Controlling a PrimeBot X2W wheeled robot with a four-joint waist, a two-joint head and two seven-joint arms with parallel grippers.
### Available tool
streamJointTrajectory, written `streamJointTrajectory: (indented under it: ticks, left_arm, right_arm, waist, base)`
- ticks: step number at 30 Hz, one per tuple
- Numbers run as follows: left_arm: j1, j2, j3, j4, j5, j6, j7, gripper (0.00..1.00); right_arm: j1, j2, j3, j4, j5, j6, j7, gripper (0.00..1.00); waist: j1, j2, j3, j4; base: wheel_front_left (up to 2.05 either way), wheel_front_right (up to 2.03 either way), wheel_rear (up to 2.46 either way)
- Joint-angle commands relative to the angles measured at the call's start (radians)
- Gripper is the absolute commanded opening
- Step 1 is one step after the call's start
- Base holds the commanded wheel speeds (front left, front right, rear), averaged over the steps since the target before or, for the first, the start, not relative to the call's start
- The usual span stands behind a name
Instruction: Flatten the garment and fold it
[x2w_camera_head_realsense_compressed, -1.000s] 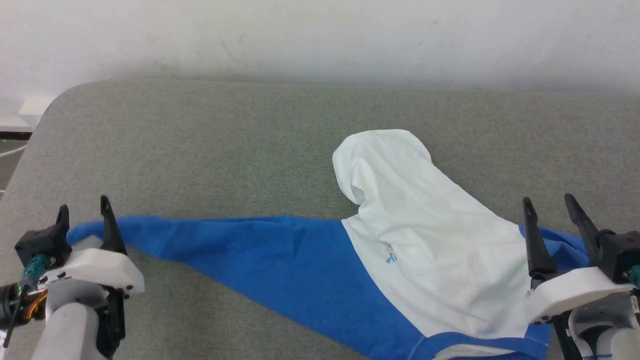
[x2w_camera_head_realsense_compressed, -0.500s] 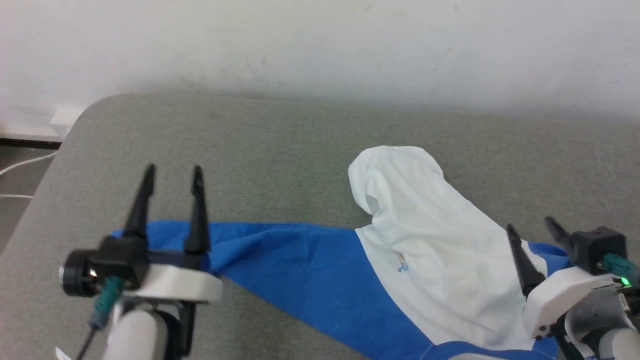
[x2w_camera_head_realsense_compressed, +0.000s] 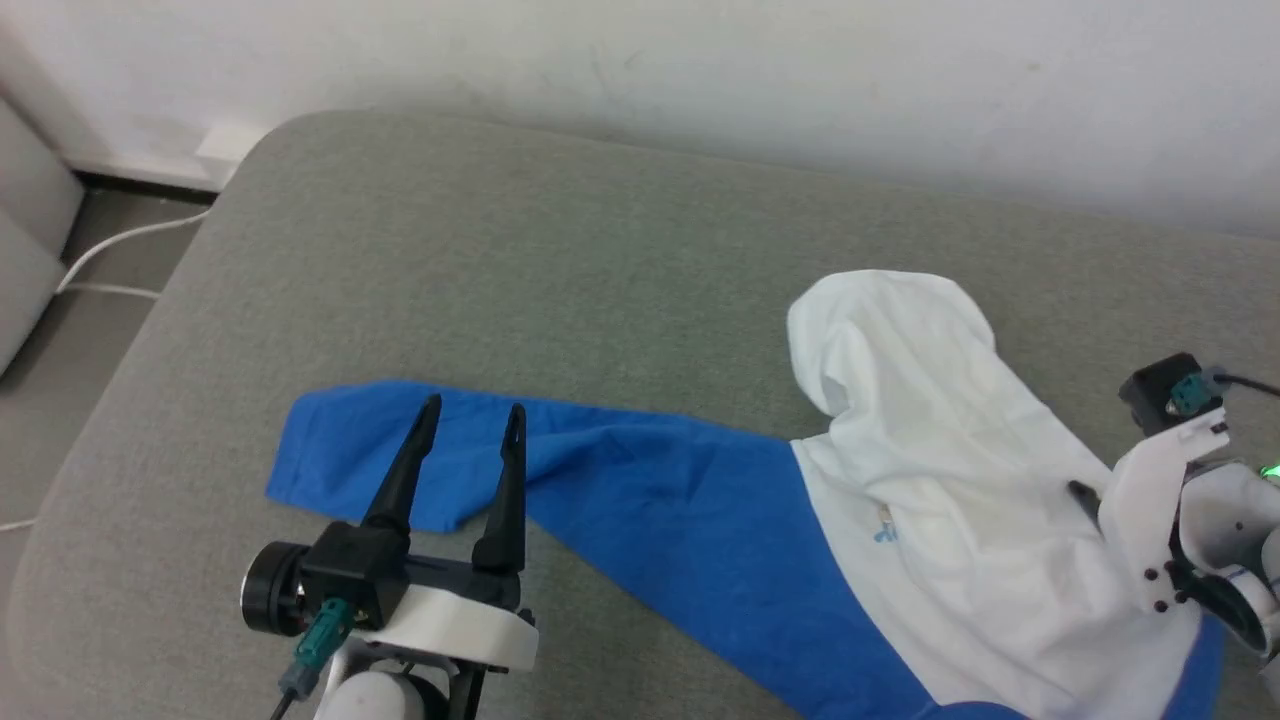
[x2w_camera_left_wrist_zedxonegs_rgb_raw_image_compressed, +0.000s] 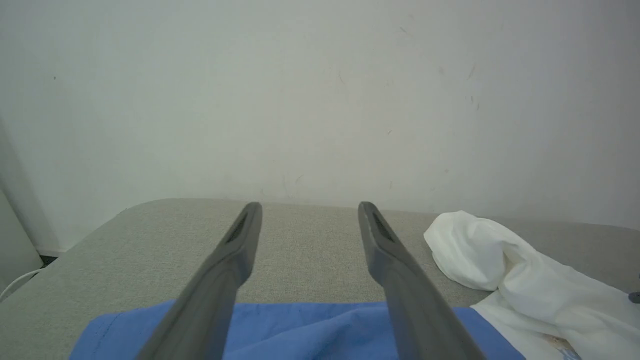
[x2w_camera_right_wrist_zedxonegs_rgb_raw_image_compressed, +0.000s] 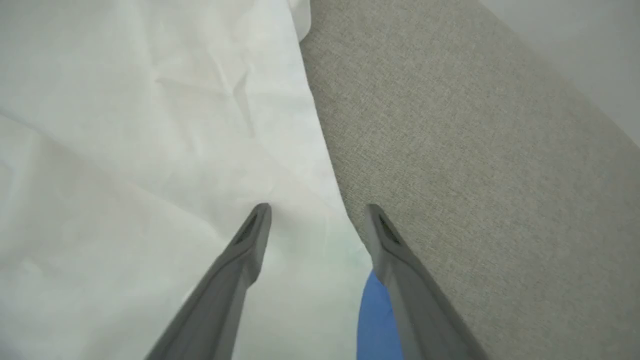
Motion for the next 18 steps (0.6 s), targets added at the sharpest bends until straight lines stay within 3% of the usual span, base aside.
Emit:
streamJointTrajectory:
  ticks: [1,8,9,10,13,18]
  left_arm:
    - [-0.017,-0.009,0.001,0.007,0.011,-0.011,-0.005,1.0]
    - [-0.037,-0.03,0.005,0.018,0.015,-0.025,-0.005,1.0]
    - [-0.038,-0.032,0.007,0.018,0.015,-0.025,-0.005,1.0]
    - [-0.038,-0.034,0.008,0.018,0.014,-0.024,-0.005,1.0]
    - [-0.036,-0.037,0.013,0.021,0.014,-0.023,-0.005,1.0]
    - [-0.036,-0.04,0.016,0.036,0.016,-0.028,-0.005,1.0]
  right_arm:
    - [-0.039,-0.025,0.024,0.043,-0.004,-0.002,0.012,1.0]
    - [-0.092,-0.057,0.111,0.212,-0.001,-0.002,0.036,1.0]
    - [-0.09,-0.054,0.121,0.229,0.011,-0.002,0.037,0.79]
    - [-0.089,-0.053,0.131,0.242,0.023,-0.002,0.037,0.0]
    - [-0.104,-0.069,0.13,0.269,0.021,-0.002,0.005,0.0]
    - [-0.17,-0.101,0.044,0.324,-0.038,-0.002,-0.064,0.0]
  waist:
    - [-0.0001,0.0,0.047,0.06]
    - [-0.0001,0.0,0.079,0.113]
    - [-0.0001,0.0,0.081,0.115]
    - [-0.0001,0.0,0.082,0.117]
    - [-0.0001,0.0,0.082,0.11]
    - [-0.0001,0.0,0.069,0.083]
  base:
    - [0.0,0.0,0.0]
    - [0.0,0.0,0.0]
    - [0.0,0.0,0.0]
    - [0.0,0.0,0.0]
    - [0.0,0.0,0.0]
    - [0.0,0.0,0.0]
